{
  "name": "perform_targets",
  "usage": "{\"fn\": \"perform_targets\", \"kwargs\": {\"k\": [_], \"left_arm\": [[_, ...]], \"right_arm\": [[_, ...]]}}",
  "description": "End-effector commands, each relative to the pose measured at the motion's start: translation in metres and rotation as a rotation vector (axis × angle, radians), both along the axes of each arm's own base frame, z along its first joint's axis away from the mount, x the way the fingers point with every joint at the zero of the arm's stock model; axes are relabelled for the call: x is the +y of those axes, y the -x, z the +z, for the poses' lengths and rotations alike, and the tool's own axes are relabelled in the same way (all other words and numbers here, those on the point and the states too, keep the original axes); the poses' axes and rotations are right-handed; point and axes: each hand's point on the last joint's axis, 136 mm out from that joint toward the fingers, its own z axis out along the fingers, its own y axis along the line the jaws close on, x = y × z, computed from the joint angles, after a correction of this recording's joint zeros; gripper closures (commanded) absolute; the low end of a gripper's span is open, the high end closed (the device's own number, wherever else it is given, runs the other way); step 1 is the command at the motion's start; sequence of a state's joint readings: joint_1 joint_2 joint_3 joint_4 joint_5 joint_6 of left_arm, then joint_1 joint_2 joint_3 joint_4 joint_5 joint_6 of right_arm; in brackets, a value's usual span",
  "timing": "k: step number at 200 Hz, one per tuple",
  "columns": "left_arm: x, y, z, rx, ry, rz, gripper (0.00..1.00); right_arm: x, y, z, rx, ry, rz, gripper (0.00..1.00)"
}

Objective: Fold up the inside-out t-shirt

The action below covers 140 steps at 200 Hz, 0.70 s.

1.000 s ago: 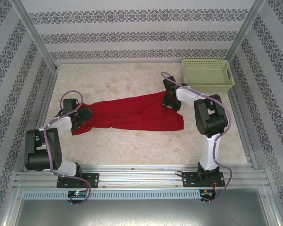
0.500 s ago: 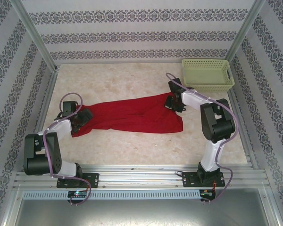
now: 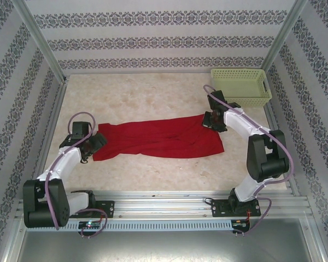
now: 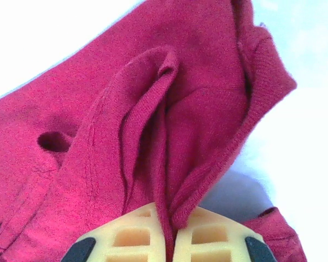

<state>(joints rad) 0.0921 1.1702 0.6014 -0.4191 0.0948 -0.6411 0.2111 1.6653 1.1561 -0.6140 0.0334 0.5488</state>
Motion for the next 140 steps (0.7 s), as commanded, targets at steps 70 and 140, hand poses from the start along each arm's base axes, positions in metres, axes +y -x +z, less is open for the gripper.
{"fn": "perform_targets", "kwargs": {"k": [70,140], "left_arm": [[-0.017,0.005,-0.008,0.12,-0.107,-0.135,0.21],[-0.02,0.006,-0.017,0.142,-0.11,-0.153,0.24]], "right_arm": [[-0.021,0.008,0.032,-0.016,0.209,0.072,1.0],[0.018,0.009,0.064,-0.021,0.442,0.205,1.0]]}}
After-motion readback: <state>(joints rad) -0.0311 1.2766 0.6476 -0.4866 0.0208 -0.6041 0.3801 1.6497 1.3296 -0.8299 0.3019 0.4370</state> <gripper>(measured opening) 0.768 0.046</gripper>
